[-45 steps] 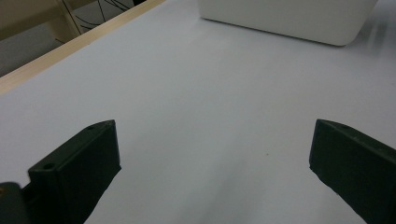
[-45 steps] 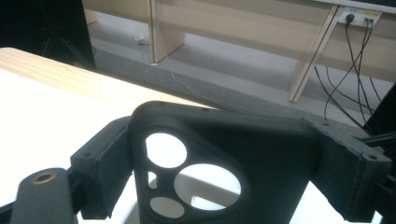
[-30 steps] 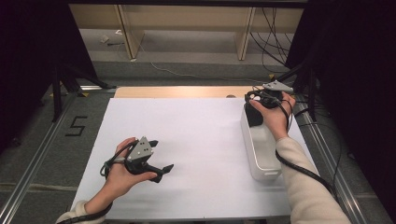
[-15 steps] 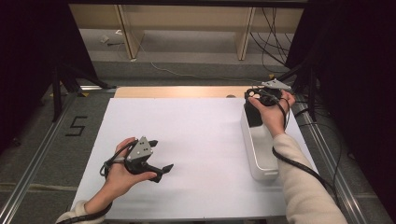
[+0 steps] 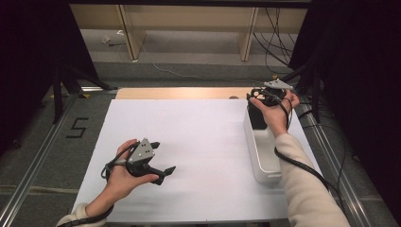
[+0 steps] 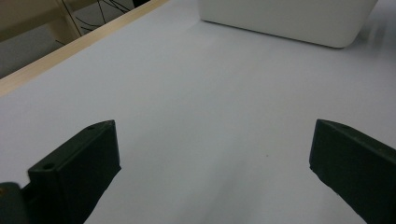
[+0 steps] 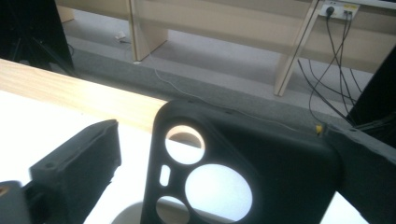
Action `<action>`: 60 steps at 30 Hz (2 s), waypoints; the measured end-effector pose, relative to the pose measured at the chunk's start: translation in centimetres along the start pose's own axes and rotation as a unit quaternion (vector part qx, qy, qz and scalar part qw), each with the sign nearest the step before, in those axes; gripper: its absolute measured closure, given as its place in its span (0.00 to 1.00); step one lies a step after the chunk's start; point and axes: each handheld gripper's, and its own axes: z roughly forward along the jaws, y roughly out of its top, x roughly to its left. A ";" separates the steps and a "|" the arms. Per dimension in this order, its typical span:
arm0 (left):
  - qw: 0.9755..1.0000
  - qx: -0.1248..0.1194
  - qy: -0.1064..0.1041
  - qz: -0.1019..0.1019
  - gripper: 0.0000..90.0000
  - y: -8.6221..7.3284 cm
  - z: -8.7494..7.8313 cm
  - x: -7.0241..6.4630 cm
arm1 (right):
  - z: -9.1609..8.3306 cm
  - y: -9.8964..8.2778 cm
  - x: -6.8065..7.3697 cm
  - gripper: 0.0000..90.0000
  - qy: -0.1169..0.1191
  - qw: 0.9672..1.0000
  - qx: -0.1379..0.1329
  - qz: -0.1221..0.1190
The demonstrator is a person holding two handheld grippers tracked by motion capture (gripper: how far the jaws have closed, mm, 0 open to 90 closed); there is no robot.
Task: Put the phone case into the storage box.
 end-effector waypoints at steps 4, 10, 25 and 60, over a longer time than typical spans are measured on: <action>1.000 0.000 0.000 0.000 0.01 0.0 0.0 0.0 | -0.2 0.1 0.0 0.00 -0.006 1.000 -0.003 -0.001; 1.000 0.000 0.000 -0.001 0.01 0.0 0.0 0.0 | -0.6 0.3 0.1 0.00 -0.017 1.000 -0.013 -0.004; 1.000 0.000 0.000 -0.001 0.01 0.0 0.0 -0.1 | -2.1 0.6 0.8 0.00 -0.016 0.999 -0.034 -0.016; 1.000 -0.001 0.006 -0.003 0.01 0.1 0.0 0.0 | -7.3 0.2 2.8 0.05 0.080 0.995 -0.066 -0.010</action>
